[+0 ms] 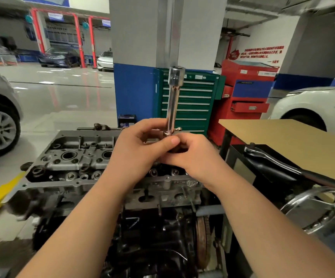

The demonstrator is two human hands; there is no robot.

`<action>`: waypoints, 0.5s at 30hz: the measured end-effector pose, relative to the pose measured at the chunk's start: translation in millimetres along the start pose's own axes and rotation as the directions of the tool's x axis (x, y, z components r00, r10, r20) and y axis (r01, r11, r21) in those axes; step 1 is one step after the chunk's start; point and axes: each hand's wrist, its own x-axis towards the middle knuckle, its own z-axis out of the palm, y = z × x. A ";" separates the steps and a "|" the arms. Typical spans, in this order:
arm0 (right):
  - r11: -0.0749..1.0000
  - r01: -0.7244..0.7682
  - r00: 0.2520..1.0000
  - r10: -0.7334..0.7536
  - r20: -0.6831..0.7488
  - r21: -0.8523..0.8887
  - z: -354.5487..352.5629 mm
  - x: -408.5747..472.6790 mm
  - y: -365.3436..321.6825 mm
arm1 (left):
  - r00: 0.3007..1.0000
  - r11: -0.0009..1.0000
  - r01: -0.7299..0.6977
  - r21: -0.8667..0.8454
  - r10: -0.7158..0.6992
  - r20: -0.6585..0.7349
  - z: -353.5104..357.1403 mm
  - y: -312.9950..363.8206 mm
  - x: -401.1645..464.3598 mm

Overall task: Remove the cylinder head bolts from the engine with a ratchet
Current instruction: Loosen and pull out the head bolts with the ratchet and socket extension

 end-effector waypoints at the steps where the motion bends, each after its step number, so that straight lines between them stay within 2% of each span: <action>1: 1.000 0.006 1.000 -0.007 0.020 0.015 -0.2 -0.4 -0.2 | 1.000 1.000 0.000 0.006 0.000 -0.008 -1.1 -1.1 1.0; 3: 0.998 0.025 0.998 -0.028 0.051 0.065 -1.6 -2.8 -0.2 | 1.000 1.000 0.007 -0.008 -0.008 -0.024 -2.9 -3.6 2.4; 6: 0.966 0.050 0.998 -0.036 -0.059 0.254 -14.4 -5.9 -14.7 | 0.999 0.997 0.038 -0.070 -0.039 -0.019 -2.9 -6.1 2.3; 8: 0.951 0.128 0.990 -0.107 -0.089 0.281 -29.6 -0.8 -41.8 | 0.998 0.996 0.050 -0.077 -0.051 -0.021 -3.1 -7.6 3.1; 12: 0.964 0.263 0.964 -0.264 0.013 0.029 -41.3 19.1 -106.6 | 0.999 0.996 0.050 -0.079 -0.050 0.004 -3.0 -6.6 2.5; 15: 0.926 0.271 0.958 -0.287 -0.024 -0.262 -36.9 26.7 -127.7 | 0.995 0.988 0.099 -0.118 -0.094 0.046 -3.4 -5.9 0.6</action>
